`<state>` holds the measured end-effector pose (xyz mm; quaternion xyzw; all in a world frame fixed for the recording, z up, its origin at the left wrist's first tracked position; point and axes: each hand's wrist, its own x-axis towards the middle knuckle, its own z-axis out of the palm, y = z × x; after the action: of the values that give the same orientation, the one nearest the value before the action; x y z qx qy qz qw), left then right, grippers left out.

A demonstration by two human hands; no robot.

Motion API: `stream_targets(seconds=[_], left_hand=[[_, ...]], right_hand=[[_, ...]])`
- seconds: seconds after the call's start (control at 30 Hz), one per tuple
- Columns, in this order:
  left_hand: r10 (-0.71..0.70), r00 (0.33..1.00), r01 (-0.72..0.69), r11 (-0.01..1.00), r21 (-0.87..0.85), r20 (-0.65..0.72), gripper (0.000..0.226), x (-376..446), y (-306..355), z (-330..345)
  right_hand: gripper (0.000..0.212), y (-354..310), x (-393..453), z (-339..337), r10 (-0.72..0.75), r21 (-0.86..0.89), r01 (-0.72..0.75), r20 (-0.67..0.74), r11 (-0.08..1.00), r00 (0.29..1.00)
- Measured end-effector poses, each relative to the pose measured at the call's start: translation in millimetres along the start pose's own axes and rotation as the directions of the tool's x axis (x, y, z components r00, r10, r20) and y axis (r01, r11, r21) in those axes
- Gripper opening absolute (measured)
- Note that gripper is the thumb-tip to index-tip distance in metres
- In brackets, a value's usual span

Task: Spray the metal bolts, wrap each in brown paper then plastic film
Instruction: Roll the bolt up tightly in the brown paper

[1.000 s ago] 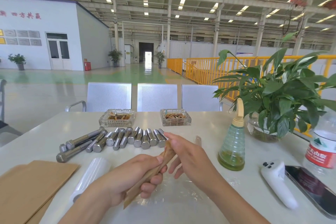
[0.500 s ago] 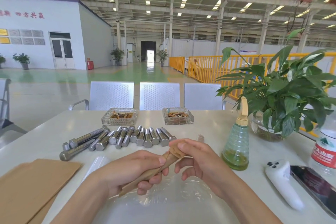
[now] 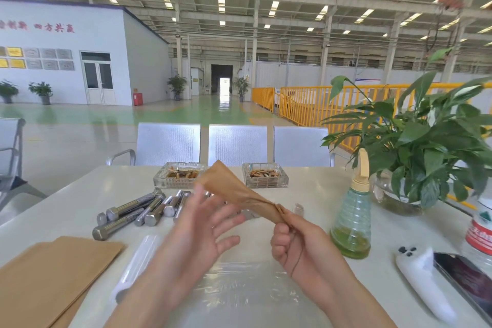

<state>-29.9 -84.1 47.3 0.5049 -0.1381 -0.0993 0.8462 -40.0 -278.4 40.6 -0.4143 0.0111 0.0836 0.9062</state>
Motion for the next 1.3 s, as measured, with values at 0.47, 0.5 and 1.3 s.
stream_targets(seconds=[0.47,0.5,1.3], left_hand=[[0.367,0.914,-0.289,0.292,0.912,0.172,0.031,0.8,-7.0,-3.7],[0.331,0.916,-0.316,0.241,0.918,0.228,0.034,0.7,-5.7,-7.6],[0.031,0.965,-0.240,-0.279,0.930,0.259,0.055,-4.4,-54.2,-53.9]], right_hand=[[0.015,20.0,-14.4,1.0,0.053,-0.271,-0.079,-0.104,0.959,0.993],[0.015,20.6,-13.8,0.7,0.072,-0.265,-0.099,-0.111,0.959,0.991],[0.041,26.1,7.5,-0.8,-0.056,-0.960,-0.133,-0.122,-0.246,0.991]])
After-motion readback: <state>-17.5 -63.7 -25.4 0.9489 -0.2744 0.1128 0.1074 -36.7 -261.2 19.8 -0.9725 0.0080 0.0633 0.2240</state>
